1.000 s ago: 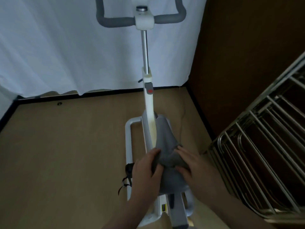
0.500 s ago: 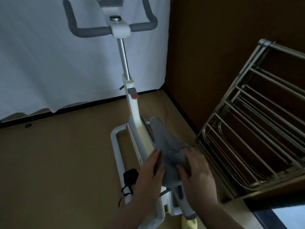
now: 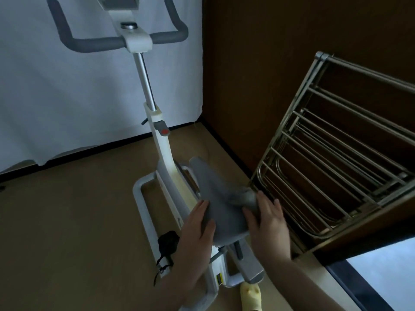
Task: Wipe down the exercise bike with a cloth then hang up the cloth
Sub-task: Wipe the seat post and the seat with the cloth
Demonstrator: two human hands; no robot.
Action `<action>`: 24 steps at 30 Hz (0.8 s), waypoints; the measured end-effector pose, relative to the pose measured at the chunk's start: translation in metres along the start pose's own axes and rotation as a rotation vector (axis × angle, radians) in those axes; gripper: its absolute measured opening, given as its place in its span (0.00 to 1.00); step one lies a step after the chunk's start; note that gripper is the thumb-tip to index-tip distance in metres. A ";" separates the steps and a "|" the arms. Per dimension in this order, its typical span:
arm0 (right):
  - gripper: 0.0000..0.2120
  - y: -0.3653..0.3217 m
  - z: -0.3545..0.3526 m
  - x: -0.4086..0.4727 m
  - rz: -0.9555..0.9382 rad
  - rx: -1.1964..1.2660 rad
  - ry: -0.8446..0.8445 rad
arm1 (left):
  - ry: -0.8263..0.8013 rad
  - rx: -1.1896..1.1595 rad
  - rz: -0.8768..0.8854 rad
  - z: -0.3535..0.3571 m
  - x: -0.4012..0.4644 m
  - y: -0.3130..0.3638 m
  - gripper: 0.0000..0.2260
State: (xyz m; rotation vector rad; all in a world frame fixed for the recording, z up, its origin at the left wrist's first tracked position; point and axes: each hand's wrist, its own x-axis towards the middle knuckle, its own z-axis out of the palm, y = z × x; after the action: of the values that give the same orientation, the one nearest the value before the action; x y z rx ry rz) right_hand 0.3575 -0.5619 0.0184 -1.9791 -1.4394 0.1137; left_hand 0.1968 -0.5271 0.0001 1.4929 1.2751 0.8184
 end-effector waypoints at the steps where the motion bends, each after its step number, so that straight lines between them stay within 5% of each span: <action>1: 0.20 -0.009 0.006 -0.007 0.000 0.029 0.003 | 0.000 -0.005 -0.006 0.000 -0.001 0.001 0.23; 5: 0.19 -0.009 0.008 -0.019 -0.439 -0.075 -0.107 | -0.050 -0.075 -0.019 -0.003 0.000 -0.003 0.21; 9: 0.18 -0.005 0.011 -0.012 -0.122 -0.024 0.077 | -0.052 -0.006 0.014 -0.005 -0.001 0.001 0.21; 14: 0.19 -0.005 0.018 -0.019 -0.412 -0.070 0.018 | 0.019 0.045 0.122 -0.003 -0.006 0.006 0.19; 19: 0.13 0.017 0.004 -0.016 0.375 0.199 0.037 | -0.025 0.252 0.318 0.004 0.013 0.028 0.16; 24: 0.01 -0.003 0.007 -0.030 0.602 0.550 0.097 | -0.030 0.414 0.401 0.028 0.049 0.033 0.15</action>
State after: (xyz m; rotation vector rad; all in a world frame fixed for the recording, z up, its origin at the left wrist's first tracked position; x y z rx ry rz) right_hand 0.3402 -0.5839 0.0053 -1.8403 -0.6133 0.6001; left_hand 0.2444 -0.4856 0.0185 2.1320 1.1855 0.8095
